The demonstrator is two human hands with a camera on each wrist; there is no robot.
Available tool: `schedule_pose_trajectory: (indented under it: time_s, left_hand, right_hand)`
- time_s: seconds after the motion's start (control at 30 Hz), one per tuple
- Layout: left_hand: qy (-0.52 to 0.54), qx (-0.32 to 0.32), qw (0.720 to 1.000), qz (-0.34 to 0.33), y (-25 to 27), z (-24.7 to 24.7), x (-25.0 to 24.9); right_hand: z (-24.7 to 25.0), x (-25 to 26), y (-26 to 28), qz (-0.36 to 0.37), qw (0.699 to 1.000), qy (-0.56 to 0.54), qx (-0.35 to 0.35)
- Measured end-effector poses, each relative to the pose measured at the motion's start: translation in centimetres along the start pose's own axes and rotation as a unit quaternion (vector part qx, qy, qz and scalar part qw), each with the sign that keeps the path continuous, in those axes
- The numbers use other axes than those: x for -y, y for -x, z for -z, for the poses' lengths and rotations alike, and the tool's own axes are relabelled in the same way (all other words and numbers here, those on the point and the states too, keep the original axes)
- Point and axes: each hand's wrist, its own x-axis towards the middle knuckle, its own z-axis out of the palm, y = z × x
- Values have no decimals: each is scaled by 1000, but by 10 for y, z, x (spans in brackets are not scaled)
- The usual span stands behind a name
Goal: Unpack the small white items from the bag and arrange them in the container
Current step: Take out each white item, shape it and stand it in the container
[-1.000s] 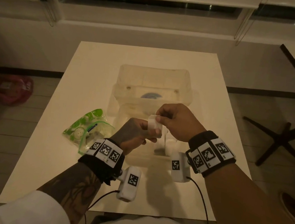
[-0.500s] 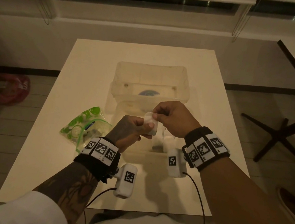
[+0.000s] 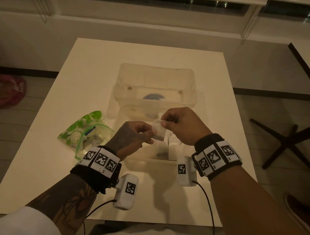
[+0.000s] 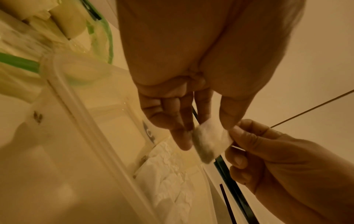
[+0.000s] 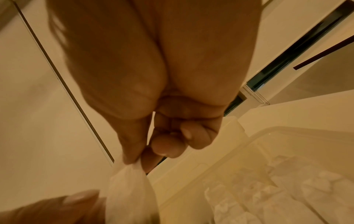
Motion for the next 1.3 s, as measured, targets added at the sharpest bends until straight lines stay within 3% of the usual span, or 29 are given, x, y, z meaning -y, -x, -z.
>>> schedule_pose_trajectory:
  time_s: [0.5, 0.77, 0.93, 1.13, 1.3]
  left_hand:
    - [-58, -135, 989, 30, 15, 41, 24]
    - [-84, -153, 983, 48, 20, 49, 37]
    - [-102, -164, 979, 64, 25, 52, 42]
    - [-154, -177, 969, 81, 26, 58, 55]
    - [-169, -215, 957, 93, 22, 58, 70]
  right_hand:
    - [-27, -33, -19, -110, 961, 194, 162]
    - [-33, -27, -35, -88, 916, 344, 185]
    - [-34, -24, -39, -107, 912, 347, 192]
    - [-36, -17, -34, -61, 931, 287, 216]
    - [-45, -20, -34, -110, 909, 312, 254]
